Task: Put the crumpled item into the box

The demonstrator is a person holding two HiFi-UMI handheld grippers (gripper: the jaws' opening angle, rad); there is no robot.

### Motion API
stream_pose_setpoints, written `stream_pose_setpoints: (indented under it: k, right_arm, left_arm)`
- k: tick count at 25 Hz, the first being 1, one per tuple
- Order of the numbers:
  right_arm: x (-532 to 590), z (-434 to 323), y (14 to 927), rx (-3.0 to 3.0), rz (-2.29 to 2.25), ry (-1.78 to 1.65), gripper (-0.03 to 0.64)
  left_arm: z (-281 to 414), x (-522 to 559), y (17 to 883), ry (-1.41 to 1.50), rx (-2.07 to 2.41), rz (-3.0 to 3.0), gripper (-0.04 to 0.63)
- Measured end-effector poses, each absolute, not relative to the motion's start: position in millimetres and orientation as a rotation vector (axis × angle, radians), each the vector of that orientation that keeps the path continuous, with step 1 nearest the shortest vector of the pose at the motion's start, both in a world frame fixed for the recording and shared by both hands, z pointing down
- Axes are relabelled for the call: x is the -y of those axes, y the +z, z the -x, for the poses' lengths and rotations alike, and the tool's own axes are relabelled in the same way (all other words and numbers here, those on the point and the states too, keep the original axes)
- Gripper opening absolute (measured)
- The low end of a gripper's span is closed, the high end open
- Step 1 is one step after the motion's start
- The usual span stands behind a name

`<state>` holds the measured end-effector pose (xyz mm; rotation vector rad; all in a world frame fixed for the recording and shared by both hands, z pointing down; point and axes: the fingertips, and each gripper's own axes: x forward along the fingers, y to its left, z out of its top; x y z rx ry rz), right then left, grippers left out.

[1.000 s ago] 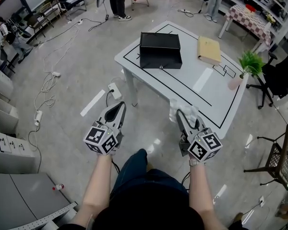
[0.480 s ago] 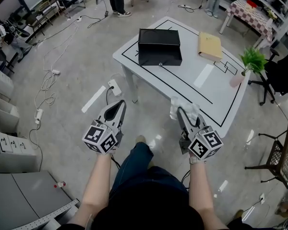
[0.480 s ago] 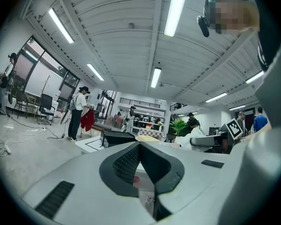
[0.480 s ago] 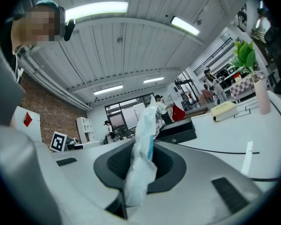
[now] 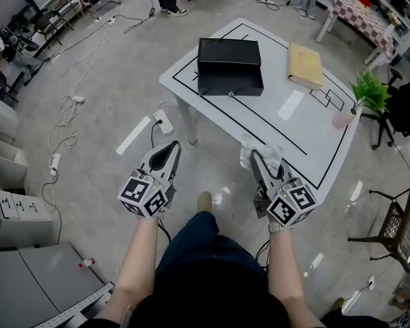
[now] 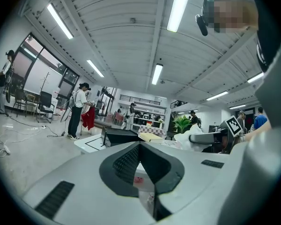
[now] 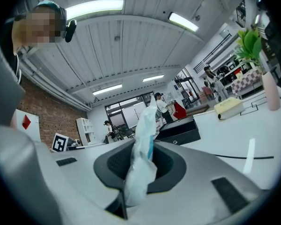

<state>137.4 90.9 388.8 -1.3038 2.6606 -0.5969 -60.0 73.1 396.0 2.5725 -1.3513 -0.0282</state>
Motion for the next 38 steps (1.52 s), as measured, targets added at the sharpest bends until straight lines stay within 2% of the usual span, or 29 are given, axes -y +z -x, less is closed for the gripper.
stream_pose_setpoints:
  k: [38]
  right_arm:
    - [72.2, -109.6, 374.6, -2.66, 1.458, -0.515, 0.057]
  left_arm:
    - [79.0, 118.6, 398.2, -0.111, 1.215, -2.614, 0.011]
